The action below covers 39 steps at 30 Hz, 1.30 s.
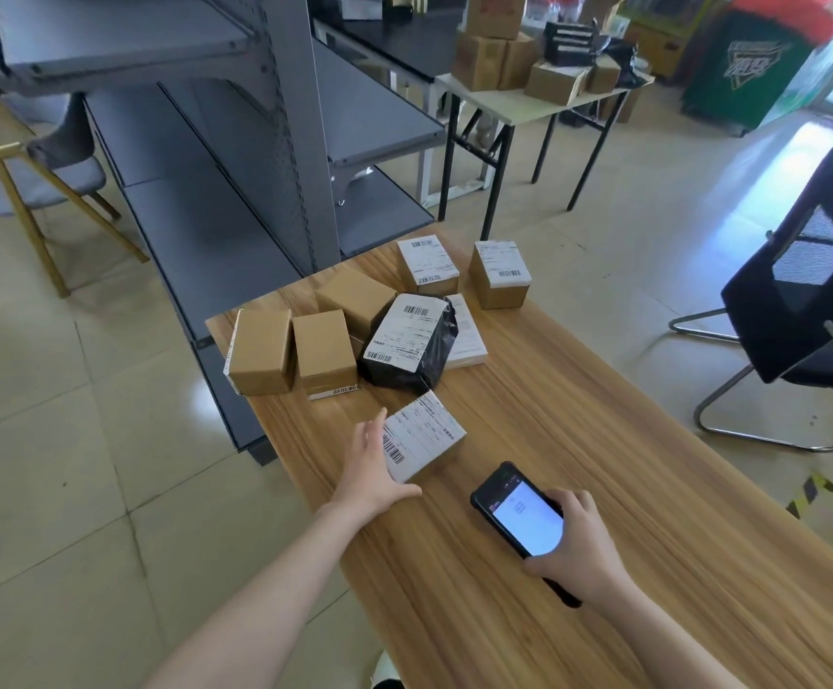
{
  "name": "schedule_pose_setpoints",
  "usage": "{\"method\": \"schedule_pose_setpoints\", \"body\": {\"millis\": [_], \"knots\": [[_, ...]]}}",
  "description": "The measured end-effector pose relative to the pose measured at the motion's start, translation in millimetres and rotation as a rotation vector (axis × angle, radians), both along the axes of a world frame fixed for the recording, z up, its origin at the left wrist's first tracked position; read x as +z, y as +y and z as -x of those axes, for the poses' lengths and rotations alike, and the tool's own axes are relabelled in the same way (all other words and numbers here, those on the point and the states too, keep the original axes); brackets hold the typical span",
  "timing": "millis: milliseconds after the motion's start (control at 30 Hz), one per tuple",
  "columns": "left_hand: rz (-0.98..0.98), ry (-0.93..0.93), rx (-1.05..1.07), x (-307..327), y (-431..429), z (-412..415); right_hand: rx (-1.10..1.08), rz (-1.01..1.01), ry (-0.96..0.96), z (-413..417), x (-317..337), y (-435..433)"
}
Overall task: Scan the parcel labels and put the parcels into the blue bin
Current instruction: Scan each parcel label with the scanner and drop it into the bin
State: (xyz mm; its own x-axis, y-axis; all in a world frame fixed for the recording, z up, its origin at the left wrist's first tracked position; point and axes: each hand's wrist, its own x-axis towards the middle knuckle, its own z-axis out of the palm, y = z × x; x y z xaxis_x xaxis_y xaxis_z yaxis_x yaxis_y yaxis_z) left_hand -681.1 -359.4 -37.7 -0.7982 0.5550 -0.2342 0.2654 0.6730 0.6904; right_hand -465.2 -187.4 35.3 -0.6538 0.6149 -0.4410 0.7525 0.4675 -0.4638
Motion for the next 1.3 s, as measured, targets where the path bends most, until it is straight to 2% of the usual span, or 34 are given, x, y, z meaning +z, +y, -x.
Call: {"method": "schedule_pose_setpoints", "body": {"millis": [133,267,567,800,1033,1167,1300], "knots": [[0.002,0.096,-0.008,1.9,1.2,1.5,0.087,-0.094,0.004,5.8,7.3,5.3],[-0.007,0.228,-0.209,15.8,-0.1,7.7,0.294,-0.276,0.025,14.2,18.1,13.6],[0.002,0.227,-0.347,39.7,0.5,-0.9,0.484,-0.489,0.021,21.0,43.5,34.9],[0.027,0.328,-0.420,51.8,4.4,-12.2,0.471,-0.481,0.006,1.9,49.6,38.6],[0.037,0.334,-0.456,60.8,5.9,-32.3,0.433,-0.456,0.006,-28.3,49.1,34.4],[0.002,0.324,-0.483,61.1,14.7,-49.9,0.320,-0.409,0.039,-56.6,47.0,29.6],[-0.027,0.299,-0.558,58.3,43.8,-75.2,0.116,-0.328,0.031,-105.1,42.6,29.5]]}}
